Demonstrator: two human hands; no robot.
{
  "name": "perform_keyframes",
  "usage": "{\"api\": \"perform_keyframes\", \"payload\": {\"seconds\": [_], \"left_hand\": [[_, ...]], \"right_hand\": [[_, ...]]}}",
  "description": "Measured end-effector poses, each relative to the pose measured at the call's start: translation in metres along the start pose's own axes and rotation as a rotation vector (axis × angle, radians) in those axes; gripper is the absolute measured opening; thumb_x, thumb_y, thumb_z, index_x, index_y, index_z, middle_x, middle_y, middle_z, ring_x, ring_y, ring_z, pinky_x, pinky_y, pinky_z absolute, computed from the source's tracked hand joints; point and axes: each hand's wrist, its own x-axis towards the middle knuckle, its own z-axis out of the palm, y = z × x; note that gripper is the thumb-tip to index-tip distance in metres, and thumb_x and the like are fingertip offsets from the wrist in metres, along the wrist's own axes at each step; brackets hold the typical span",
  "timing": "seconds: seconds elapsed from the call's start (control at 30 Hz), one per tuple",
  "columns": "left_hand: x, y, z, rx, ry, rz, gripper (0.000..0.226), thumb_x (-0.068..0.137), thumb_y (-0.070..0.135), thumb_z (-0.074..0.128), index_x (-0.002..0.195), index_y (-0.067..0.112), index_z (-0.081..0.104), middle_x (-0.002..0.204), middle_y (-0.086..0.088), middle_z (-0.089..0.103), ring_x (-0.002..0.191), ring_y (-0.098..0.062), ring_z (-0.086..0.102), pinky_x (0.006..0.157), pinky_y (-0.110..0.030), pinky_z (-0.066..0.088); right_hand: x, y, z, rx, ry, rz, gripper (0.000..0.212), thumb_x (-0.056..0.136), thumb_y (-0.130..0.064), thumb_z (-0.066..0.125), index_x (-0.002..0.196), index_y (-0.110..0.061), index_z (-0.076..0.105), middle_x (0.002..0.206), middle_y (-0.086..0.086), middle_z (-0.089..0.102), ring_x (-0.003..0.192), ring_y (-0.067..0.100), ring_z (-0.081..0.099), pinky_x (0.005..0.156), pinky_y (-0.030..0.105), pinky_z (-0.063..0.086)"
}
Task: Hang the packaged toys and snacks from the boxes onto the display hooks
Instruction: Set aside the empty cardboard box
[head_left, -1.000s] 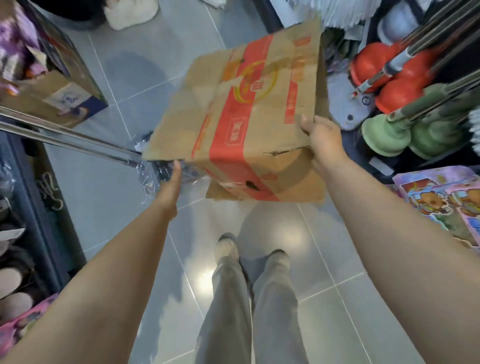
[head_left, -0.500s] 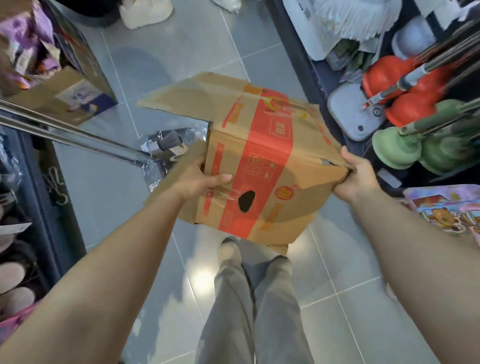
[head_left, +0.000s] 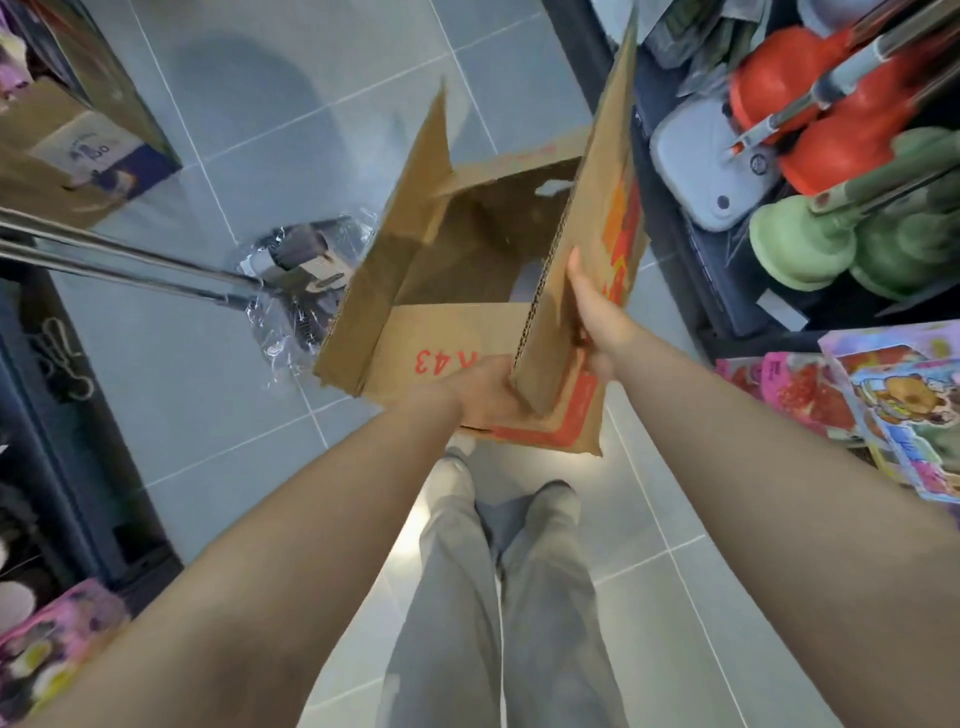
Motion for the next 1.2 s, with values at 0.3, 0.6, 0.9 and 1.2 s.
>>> {"api": "perform_keyframes", "payload": {"seconds": [0.3,0.6,0.9,1.2], "left_hand": [[0.018,-0.005,0.032,0.148,-0.416,-0.001,0.076,0.088,0.021,0.062,0.149,0.027,0.015,0.156,0.000,0.020,0.141,-0.020,0.024,0.109,-0.026,0.026],[0.112,0.002,0.021,0.901,0.104,-0.048,0.137,0.059,0.056,0.078,0.144,0.022,-0.024,0.152,-0.021,-0.023,0.141,-0.040,-0.021,0.113,-0.060,-0.002],[0.185,-0.033,0.077,0.873,-0.203,-0.177,0.109,0.077,0.050,0.066,0.149,0.024,-0.011,0.159,-0.005,0.000,0.145,-0.035,-0.003,0.114,-0.056,-0.003],[0.131,0.019,0.039,0.232,0.940,0.289,0.066,0.070,0.007,0.037,0.135,0.014,0.046,0.143,-0.015,0.040,0.134,-0.029,0.034,0.115,-0.041,0.014]], "right_hand": [[0.032,0.030,-0.026,-0.369,0.438,-0.148,0.057,0.087,-0.014,0.057,0.138,-0.011,0.033,0.130,0.015,0.054,0.118,0.032,0.054,0.099,0.035,0.045],[0.061,0.080,-0.094,-0.447,0.585,0.025,0.055,0.090,-0.002,0.040,0.143,-0.012,0.029,0.137,0.016,0.049,0.124,0.034,0.049,0.098,0.034,0.040],[0.100,0.107,-0.098,-0.131,0.440,-0.293,0.064,0.080,-0.032,0.061,0.138,-0.020,0.039,0.132,0.003,0.052,0.127,0.024,0.047,0.107,0.037,0.038],[0.135,0.155,-0.079,-1.299,0.168,-0.147,0.092,0.087,-0.050,0.054,0.148,-0.035,-0.013,0.156,0.000,-0.026,0.147,0.020,-0.015,0.114,0.055,0.011]]}}
